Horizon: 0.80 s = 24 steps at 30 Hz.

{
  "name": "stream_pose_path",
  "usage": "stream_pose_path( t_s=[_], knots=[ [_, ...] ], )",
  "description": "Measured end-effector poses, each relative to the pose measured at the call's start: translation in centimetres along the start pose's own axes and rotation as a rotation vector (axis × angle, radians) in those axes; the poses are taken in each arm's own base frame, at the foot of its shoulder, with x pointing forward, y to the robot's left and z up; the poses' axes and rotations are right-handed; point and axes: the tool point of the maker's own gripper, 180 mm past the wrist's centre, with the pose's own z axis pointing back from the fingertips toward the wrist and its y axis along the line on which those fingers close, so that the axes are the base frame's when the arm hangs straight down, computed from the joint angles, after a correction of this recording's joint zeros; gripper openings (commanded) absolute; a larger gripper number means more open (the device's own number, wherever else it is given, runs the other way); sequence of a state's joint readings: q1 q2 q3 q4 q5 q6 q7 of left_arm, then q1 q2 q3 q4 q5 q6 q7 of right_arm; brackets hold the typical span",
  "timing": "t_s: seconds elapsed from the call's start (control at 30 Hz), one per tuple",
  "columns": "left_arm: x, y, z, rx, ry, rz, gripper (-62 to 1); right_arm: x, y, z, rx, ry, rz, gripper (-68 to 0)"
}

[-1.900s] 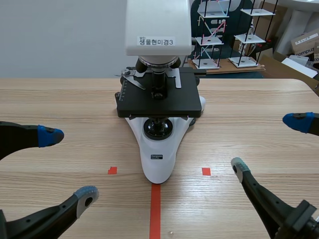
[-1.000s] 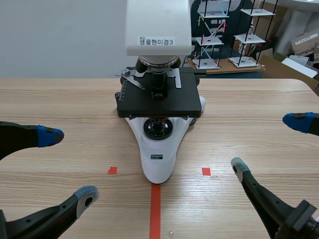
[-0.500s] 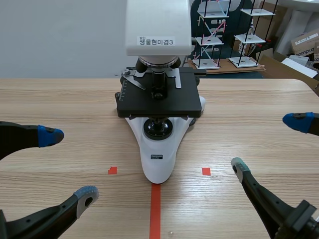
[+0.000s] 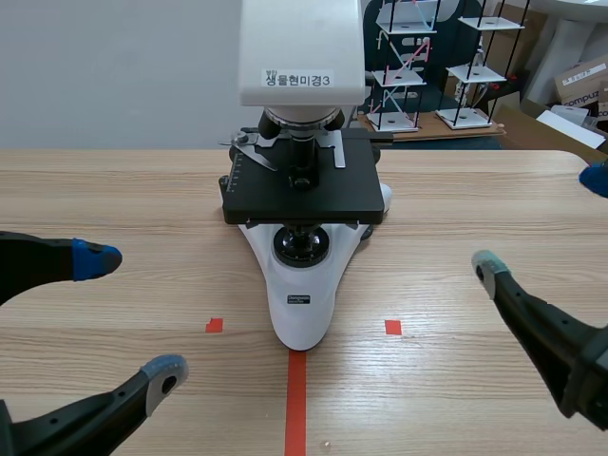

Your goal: Point at the eyepiece

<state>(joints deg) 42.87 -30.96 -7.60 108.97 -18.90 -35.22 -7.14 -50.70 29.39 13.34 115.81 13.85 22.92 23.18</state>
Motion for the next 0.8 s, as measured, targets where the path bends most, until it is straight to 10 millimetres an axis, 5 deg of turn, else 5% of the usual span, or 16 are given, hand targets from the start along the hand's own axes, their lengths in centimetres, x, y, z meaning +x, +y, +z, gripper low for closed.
stream_pose_path(
  t_s=[0.27, 0.47, 0.8],
  knots=[
    [0.0, 0.0, 0.0, 0.000, 0.000, 0.000, 1.4, 5.1, -2.9, 0.0, -0.068, -0.073, 0.108, -2.0],
    [0.0, 0.0, 0.0, 0.000, 0.000, 0.000, 1.4, 8.2, -4.0, 0.2, -0.077, -0.146, 0.152, -25.1],
    [0.0, 0.0, 0.0, 0.000, 0.000, 0.000, 1.4, 9.3, -7.4, -1.8, -0.106, -0.059, 0.264, -49.6]
  ],
)
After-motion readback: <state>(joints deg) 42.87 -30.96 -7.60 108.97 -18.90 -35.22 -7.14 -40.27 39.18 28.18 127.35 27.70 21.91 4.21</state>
